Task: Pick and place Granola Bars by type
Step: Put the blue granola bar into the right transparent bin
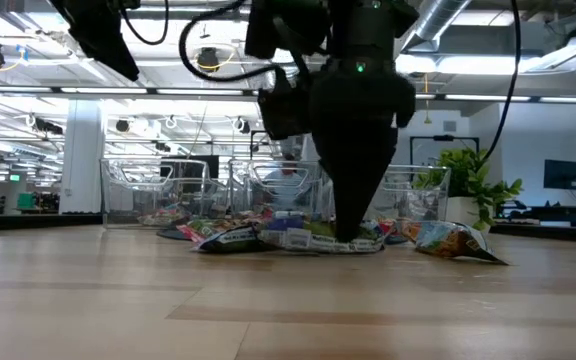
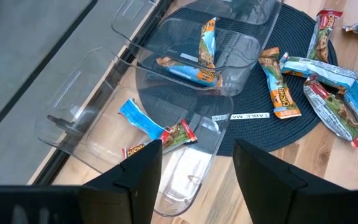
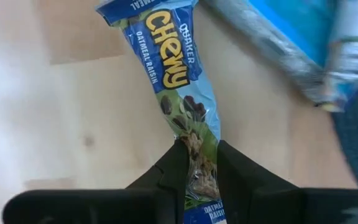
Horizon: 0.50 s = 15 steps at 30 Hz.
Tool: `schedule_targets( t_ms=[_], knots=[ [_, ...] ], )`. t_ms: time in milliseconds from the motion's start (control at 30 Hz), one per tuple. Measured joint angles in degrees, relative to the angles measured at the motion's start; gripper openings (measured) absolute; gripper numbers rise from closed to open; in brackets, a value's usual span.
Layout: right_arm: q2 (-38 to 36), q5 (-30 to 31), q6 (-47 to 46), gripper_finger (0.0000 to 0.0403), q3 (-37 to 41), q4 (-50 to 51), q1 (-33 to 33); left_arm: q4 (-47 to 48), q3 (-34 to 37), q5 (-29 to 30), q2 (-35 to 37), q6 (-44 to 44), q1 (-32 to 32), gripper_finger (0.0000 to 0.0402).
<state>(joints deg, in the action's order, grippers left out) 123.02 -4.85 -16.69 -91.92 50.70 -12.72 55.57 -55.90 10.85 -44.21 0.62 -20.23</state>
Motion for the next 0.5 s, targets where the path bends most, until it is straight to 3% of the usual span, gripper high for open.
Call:
schedule_targets(
  t_ms=[300, 500],
  knots=[
    [0.0, -4.1, 1.1, 0.0058, -4.2, 0.8, -2.6, -0.1, 0.0, 0.0, 0.0, 1.8, 0.0, 0.0192],
    [-1.4, -3.9, -4.0, 0.0058, -7.3, 5.3, -2.8, -0.3, 0.0, 0.0, 0.0, 2.9, 0.0, 0.0192]
  ],
)
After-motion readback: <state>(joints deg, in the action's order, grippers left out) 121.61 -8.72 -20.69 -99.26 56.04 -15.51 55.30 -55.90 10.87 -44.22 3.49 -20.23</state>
